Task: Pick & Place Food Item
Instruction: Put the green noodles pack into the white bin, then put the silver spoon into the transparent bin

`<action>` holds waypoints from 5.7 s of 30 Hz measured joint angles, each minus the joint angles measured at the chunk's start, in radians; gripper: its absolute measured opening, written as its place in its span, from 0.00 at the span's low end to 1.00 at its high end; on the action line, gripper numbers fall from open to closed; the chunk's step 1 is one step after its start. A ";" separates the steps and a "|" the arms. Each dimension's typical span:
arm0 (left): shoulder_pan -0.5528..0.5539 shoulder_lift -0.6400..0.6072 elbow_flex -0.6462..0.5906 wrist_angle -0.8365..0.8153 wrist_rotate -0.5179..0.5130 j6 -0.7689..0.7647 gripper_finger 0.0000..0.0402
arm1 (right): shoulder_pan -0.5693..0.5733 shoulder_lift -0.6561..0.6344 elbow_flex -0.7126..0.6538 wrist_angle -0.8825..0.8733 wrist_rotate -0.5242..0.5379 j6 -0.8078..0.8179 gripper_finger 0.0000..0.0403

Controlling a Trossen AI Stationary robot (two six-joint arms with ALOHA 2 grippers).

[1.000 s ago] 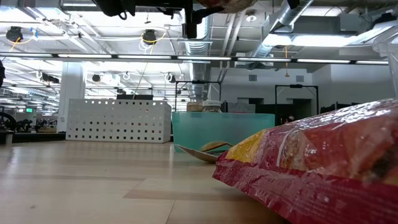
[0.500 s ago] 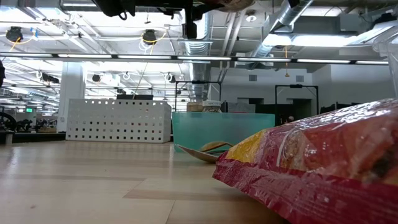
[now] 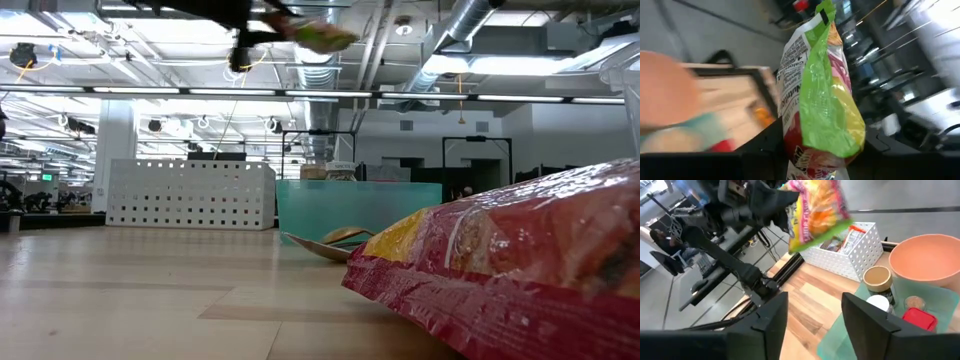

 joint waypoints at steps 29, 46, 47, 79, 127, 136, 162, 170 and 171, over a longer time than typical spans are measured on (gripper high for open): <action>0.767 0.171 0.039 -0.465 0.557 0.531 0.33 | 0.030 -0.033 0.000 0.023 0.045 0.035 0.45; 0.809 0.233 0.090 -0.784 0.389 0.778 0.33 | 0.000 -0.048 0.000 0.011 0.053 0.027 0.45; 0.809 0.240 0.090 -0.783 0.379 0.779 0.33 | -0.004 -0.048 0.000 0.011 0.053 0.027 0.45; 0.808 0.219 0.022 -0.760 0.165 0.608 0.39 | -0.007 -0.048 0.000 0.011 0.053 0.045 0.45; 0.644 0.125 -0.079 -0.683 -0.088 0.482 0.00 | 0.028 -0.048 0.000 -0.012 0.053 0.044 0.45; 0.593 0.209 -0.078 -0.708 -0.279 0.482 0.00 | 0.030 -0.048 0.000 -0.012 0.056 0.044 0.45; 0.565 -0.057 -0.149 -0.585 -0.201 0.325 0.00 | 0.030 -0.048 0.000 -0.029 0.056 0.031 0.45; 0.392 -0.237 -0.149 -0.265 0.277 0.407 0.00 | 0.030 -0.048 0.000 -0.082 0.045 0.026 0.45; 0.361 -0.258 -0.149 -0.223 0.307 0.408 0.00 | 0.030 -0.048 0.000 -0.093 0.037 0.026 0.45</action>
